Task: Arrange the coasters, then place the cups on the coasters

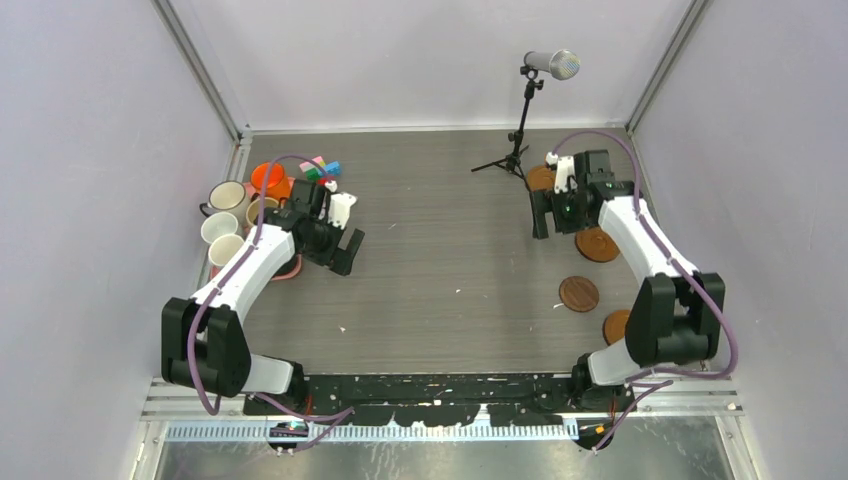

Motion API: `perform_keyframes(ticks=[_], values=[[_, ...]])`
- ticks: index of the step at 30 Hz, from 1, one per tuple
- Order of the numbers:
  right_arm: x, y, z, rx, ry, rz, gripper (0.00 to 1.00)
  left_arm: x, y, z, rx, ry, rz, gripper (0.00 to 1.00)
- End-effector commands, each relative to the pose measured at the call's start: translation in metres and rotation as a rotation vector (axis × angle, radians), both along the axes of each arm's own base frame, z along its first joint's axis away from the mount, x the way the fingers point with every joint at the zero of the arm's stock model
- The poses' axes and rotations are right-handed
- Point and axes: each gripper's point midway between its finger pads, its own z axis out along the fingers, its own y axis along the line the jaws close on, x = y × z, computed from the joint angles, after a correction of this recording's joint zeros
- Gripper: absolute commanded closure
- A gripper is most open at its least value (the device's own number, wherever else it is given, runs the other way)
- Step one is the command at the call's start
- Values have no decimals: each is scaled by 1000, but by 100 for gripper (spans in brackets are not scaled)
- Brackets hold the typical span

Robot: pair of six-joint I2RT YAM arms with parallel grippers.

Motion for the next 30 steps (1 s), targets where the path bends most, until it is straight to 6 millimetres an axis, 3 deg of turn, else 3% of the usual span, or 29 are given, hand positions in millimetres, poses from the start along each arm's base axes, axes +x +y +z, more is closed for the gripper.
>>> perform_keyframes(ticks=[1, 4, 6, 13, 17, 25, 30], values=[[62, -25, 29, -77, -119, -114, 6, 15, -7, 24, -52, -106, 15, 0], [96, -34, 34, -93, -143, -175, 9, 16, -3, 25, -36, -113, 23, 0], [117, -57, 35, -122, -155, -266, 12, 15, -3, 25, -34, -109, 24, 0], [167, -89, 12, -147, -138, -370, 21, 15, -2, 26, -33, -116, 31, 0], [184, -108, -3, -125, -120, -425, 28, 16, -1, 26, -28, -119, 38, 0], [201, -129, -31, -105, -86, -448, 37, 18, 1, 24, -12, -120, 42, 0], [219, -140, -34, -121, -115, -471, 44, 20, 4, 22, 3, -114, 49, 0]])
